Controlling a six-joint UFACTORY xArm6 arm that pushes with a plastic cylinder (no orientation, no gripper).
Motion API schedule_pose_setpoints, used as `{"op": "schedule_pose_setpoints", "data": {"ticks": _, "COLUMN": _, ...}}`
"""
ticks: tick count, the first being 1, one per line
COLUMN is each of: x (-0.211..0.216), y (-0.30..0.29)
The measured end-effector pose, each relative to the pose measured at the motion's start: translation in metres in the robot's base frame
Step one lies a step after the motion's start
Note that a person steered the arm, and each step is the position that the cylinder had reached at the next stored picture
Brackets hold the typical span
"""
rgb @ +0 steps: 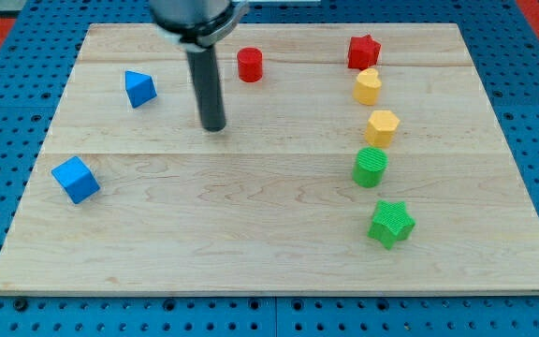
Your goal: Place the red circle at the top of the red star
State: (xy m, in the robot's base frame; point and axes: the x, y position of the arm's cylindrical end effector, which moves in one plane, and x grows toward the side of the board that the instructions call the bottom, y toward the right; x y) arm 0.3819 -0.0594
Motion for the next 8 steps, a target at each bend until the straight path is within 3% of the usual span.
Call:
{"op": "schedule_pose_setpoints", "data": {"ticks": 2, "x": -0.090, "y": 0.009}}
{"op": "schedule_pose_setpoints", "data": {"ticks": 4, "x": -0.141, "y": 0.032}}
{"op": "schedule_pose_setpoints", "data": {"ticks": 6, "x": -0.158, "y": 0.118}}
{"op": "schedule_pose_setpoints", "data": {"ticks": 8, "x": -0.165, "y": 0.140}}
